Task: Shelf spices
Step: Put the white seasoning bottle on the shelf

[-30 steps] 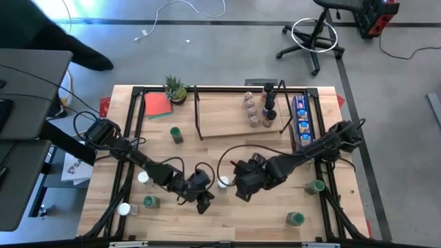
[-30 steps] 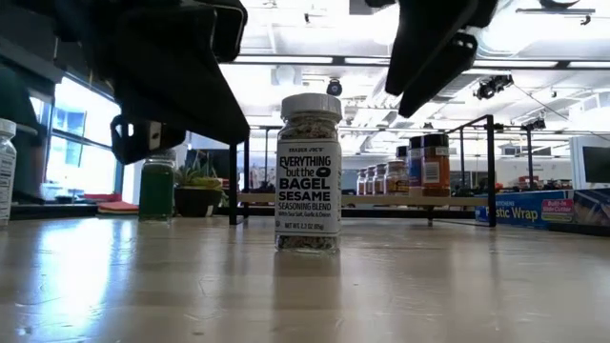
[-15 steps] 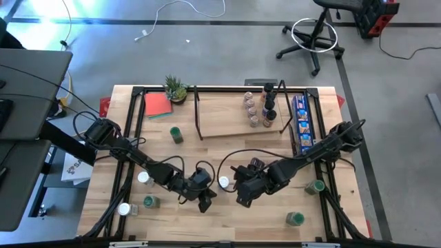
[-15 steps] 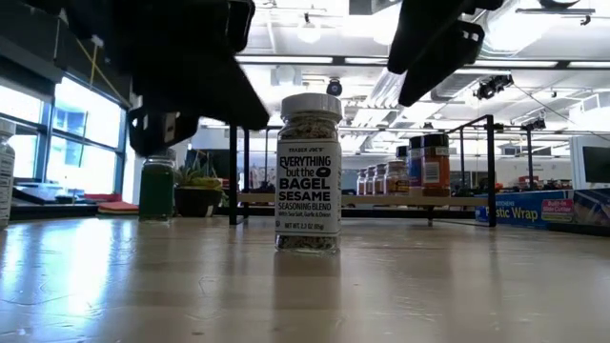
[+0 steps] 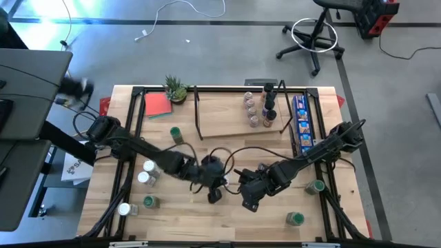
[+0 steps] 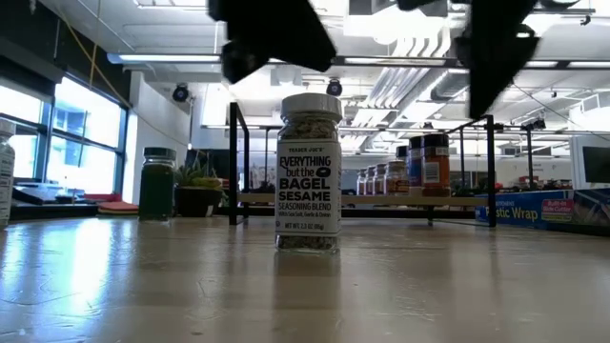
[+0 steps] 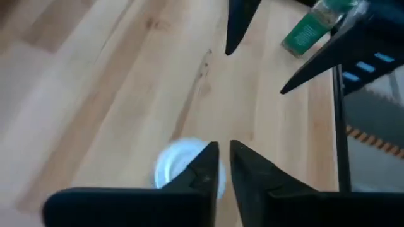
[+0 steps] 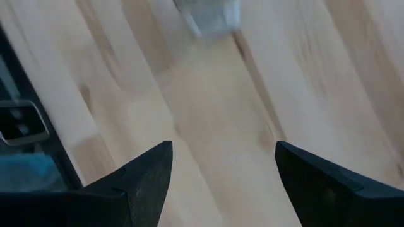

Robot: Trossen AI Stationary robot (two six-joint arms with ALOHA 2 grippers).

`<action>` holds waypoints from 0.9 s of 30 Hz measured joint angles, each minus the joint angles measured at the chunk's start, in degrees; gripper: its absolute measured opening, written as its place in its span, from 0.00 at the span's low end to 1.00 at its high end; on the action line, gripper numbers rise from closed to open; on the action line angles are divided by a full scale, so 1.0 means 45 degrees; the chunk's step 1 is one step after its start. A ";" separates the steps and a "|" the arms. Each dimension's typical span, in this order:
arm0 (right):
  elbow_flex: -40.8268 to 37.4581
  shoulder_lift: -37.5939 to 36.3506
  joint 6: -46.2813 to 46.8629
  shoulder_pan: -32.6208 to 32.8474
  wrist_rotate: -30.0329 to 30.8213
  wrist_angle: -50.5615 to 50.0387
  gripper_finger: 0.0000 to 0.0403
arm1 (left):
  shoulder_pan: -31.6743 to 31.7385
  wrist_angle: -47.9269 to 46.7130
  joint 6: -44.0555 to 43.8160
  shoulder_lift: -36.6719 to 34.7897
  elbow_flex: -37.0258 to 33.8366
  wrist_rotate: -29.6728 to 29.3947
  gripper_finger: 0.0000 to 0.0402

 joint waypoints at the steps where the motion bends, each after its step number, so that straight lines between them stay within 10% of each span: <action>1: 0.0000 0.0000 0.0132 0.0067 -0.0177 -0.0276 0.68 | 0.0226 -0.0074 0.0558 -0.0001 0.0182 0.0410 0.13; 9: 0.0000 0.0000 0.1814 0.1038 0.0611 -0.1024 0.68 | 0.1412 -0.0732 0.5714 -0.0005 0.0669 0.5341 0.47; 27: -0.0003 -0.0087 0.3479 0.1554 0.2413 -0.1684 0.68 | 0.1314 -0.1343 0.5943 -0.0005 0.0655 0.3543 0.57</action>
